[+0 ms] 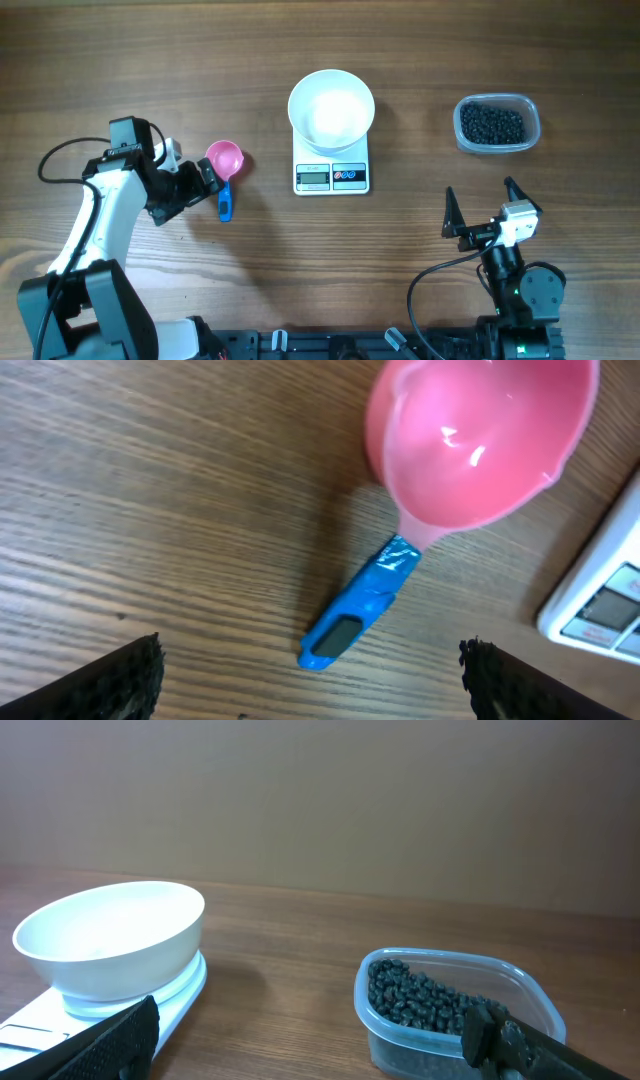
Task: Scoop item into bowl and weigh 150g on scale
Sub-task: 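Close the left gripper on the blue handle of the pink cup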
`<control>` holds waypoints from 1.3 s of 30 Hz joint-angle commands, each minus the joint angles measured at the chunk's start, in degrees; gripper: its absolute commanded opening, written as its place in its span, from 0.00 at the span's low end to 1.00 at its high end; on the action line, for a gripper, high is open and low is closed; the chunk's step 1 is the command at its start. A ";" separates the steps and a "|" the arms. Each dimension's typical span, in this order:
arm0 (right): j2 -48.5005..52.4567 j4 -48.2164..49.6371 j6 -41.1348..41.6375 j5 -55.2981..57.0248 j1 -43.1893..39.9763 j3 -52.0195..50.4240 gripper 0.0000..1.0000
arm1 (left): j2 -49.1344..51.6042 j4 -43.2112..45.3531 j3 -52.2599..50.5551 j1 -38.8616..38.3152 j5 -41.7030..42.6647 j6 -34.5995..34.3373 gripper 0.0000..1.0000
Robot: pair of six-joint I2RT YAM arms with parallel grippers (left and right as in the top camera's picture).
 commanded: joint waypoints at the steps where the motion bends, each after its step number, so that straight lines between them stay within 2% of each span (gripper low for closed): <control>1: -0.35 0.17 -0.46 -0.31 0.26 -0.09 1.00 | 0.44 0.39 -0.57 0.17 3.63 4.13 1.00; 39: -0.35 0.17 -0.46 -0.31 0.26 -0.09 1.00 | 0.76 1.77 -0.81 0.15 3.61 5.22 1.00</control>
